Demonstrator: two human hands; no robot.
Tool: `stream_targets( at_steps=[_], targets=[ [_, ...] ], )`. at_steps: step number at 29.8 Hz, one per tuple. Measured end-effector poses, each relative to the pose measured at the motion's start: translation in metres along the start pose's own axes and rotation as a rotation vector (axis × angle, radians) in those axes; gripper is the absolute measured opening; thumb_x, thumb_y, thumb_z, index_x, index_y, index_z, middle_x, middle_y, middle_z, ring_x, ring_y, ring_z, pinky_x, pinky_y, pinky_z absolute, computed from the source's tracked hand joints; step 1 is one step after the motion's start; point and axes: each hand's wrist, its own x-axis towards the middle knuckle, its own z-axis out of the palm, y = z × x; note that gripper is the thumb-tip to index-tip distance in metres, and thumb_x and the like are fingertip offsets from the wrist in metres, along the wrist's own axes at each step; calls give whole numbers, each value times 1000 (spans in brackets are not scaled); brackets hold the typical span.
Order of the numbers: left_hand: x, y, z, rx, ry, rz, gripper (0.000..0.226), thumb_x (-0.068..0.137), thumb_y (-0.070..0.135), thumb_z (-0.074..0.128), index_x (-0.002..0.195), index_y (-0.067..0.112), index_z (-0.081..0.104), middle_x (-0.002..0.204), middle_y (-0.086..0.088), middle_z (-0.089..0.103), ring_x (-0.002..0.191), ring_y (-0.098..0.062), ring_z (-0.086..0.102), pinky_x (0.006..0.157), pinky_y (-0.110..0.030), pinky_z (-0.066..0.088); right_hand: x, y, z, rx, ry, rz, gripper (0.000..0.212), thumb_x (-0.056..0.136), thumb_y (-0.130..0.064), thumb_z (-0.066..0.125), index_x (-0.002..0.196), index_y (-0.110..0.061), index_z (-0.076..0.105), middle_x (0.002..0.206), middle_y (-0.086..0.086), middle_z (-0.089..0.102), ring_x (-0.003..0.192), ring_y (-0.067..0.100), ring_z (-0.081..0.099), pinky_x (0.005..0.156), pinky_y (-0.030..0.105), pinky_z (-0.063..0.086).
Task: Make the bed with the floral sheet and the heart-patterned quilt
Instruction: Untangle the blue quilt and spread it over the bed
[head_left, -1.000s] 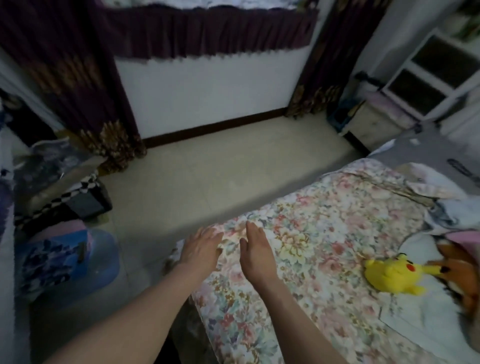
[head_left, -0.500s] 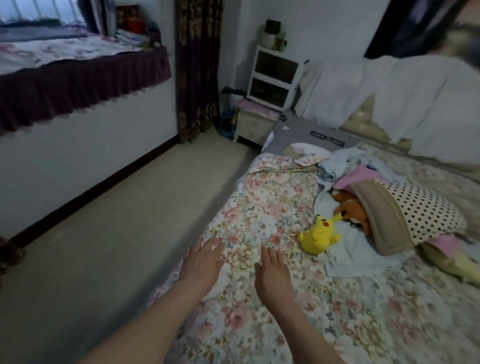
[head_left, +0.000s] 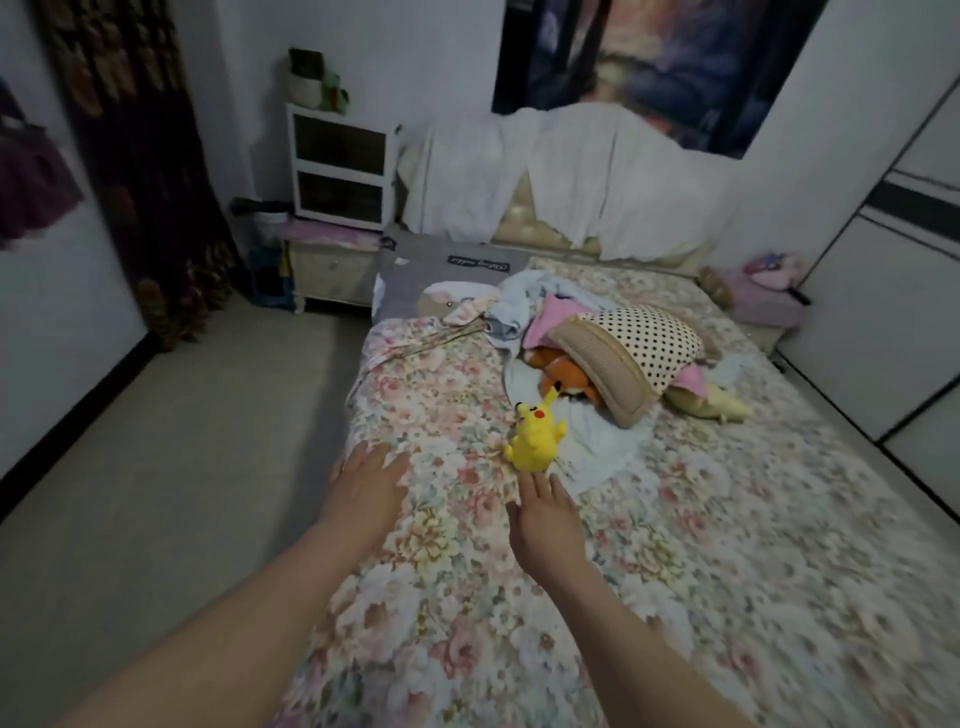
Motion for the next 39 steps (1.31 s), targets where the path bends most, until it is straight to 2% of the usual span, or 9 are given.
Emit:
stream_targets(
  at_steps=[8, 12, 14, 18, 21, 32, 39],
  targets=[
    [32, -15, -34, 31, 20, 128, 53, 106, 39, 32, 156, 29, 18, 164, -1, 13, 151, -27, 5, 122, -46, 9, 0, -29, -22, -27, 29, 83, 60, 106, -38, 30, 157, -16, 7, 164, 7, 10, 151, 31, 7, 118, 48, 22],
    [36, -42, -41, 68, -10, 203, 53, 106, 41, 32, 156, 30, 19, 163, 0, 15, 151, -28, 6, 121, -47, 12, -11, -71, -22, -44, 56, 141, 62, 106, -40, 31, 157, -15, 7, 163, 7, 15, 150, 30, 10, 118, 47, 22],
    [49, -59, -47, 116, -22, 319, 54, 105, 42, 32, 156, 31, 19, 163, 0, 16, 150, -29, 8, 120, -48, 16, -20, -98, -24, -14, 86, 247, 62, 106, -39, 31, 157, -15, 7, 163, 8, 14, 150, 31, 9, 119, 48, 19],
    [60, -70, -57, 162, -10, 324, 57, 104, 45, 32, 156, 31, 15, 163, -1, 15, 150, -31, 11, 120, -50, 17, -21, -123, -31, -3, 65, 233, 61, 106, -35, 34, 157, -17, 6, 163, 9, 12, 150, 33, 7, 119, 52, 16],
    [64, -71, -64, 192, -10, 349, 56, 104, 45, 32, 156, 32, 13, 164, 0, 13, 150, -30, 10, 120, -48, 15, -26, -141, -35, 35, 43, 258, 58, 105, -34, 35, 156, -18, 11, 162, 10, 16, 149, 35, 9, 117, 54, 19],
    [68, -32, -57, 232, 58, 474, 57, 103, 46, 36, 155, 27, 21, 161, -5, 22, 148, -33, 14, 116, -51, 25, -46, -126, -48, 42, 114, 360, 56, 106, -30, 37, 155, -15, 15, 161, 11, 19, 149, 34, 9, 118, 52, 18],
    [80, -34, -56, 267, 84, 676, 56, 101, 46, 39, 153, 27, 27, 158, -6, 30, 143, -33, 24, 109, -50, 33, -64, -150, -48, 75, 83, 561, 57, 107, -28, 34, 157, -18, 10, 162, 11, 15, 150, 32, 6, 119, 51, 14]
  ],
)
